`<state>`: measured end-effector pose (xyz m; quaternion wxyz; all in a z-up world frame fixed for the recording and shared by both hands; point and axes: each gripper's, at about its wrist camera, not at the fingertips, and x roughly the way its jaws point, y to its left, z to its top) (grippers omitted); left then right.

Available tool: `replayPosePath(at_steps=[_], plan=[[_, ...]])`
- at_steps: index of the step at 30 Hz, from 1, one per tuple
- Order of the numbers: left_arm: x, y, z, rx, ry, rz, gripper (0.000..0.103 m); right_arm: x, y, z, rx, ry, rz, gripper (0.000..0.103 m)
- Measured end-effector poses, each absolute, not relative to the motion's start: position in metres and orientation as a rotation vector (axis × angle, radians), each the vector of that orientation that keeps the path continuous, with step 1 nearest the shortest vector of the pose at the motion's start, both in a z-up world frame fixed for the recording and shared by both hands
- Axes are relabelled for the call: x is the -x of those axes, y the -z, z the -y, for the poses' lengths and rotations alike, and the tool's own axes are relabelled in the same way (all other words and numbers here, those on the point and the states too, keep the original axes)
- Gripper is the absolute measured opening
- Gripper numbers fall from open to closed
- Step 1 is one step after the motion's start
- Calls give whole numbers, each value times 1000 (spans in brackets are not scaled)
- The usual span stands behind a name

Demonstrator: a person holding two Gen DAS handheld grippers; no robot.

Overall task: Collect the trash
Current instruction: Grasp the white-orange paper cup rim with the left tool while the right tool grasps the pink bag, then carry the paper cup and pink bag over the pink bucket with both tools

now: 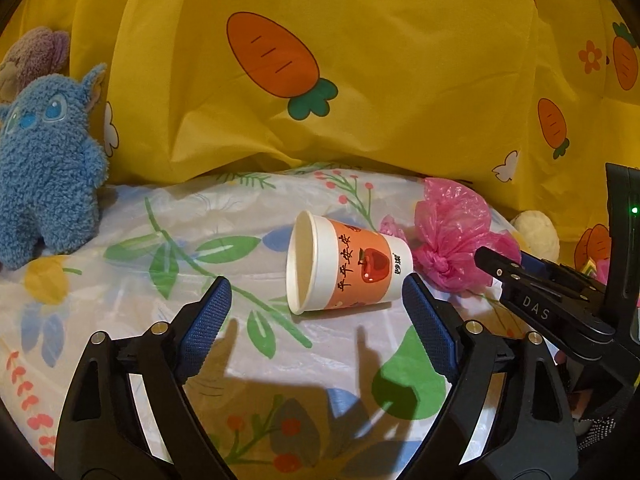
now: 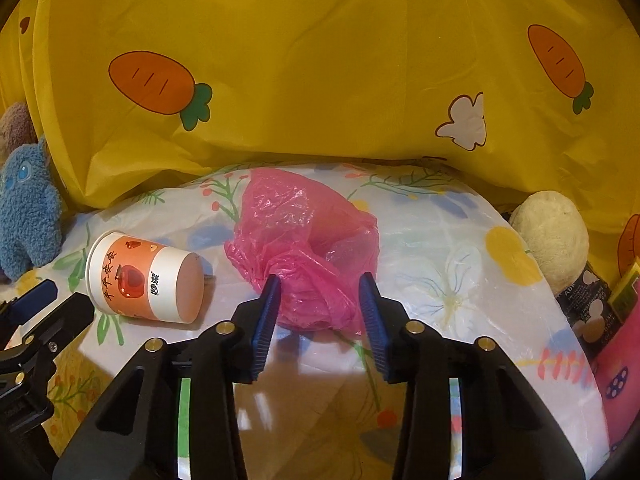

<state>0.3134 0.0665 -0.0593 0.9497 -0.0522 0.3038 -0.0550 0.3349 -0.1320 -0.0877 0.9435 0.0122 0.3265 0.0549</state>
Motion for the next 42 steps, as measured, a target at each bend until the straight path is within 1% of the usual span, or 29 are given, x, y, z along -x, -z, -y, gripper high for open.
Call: replayPosePath(at_steps=[1,2,3,4,5,8,9,10,12,13,14,15,17,18,24,33,42], plan=[[-316,61,-66,101,121,-623,77,-336,88,132,-23,-118,-666,32],[-318,62,-65,96,129,-629,72,-336,89,131,-20,-125,-667,24],[-321,63,-64,99,144,-638,67,-336,89,130,-16,-132,-668,19],[-323,64,-63,104,157,-645,64,-335,90,129,-13,-139,-669,15],[-324,65,-63,107,164,-652,60,-334,90,128,-10,-145,-666,13],[-328,67,-62,114,185,-670,51,-329,88,128,-5,-162,-653,9],[-329,68,-62,116,190,-676,45,-327,86,128,-6,-164,-645,9],[-330,69,-62,118,198,-680,42,-325,84,129,-7,-167,-639,8],[-331,69,-62,121,209,-684,32,-321,81,131,-11,-173,-627,7],[-331,69,-61,120,217,-685,29,-318,79,133,-12,-176,-621,7],[-331,69,-60,118,222,-685,24,-315,77,134,-14,-180,-616,7],[-331,69,-59,114,229,-688,22,-312,75,137,-16,-184,-612,7],[-330,70,-55,104,248,-693,10,-306,72,141,-20,-190,-604,7],[-330,70,-53,97,258,-692,7,-303,70,144,-24,-194,-602,7],[-321,66,-45,81,271,-666,2,-284,64,159,-37,-202,-589,7],[-278,39,-26,49,297,-583,2,-238,52,187,-67,-215,-548,7],[-210,14,20,6,399,-512,2,-170,36,218,-90,-195,-495,7]])
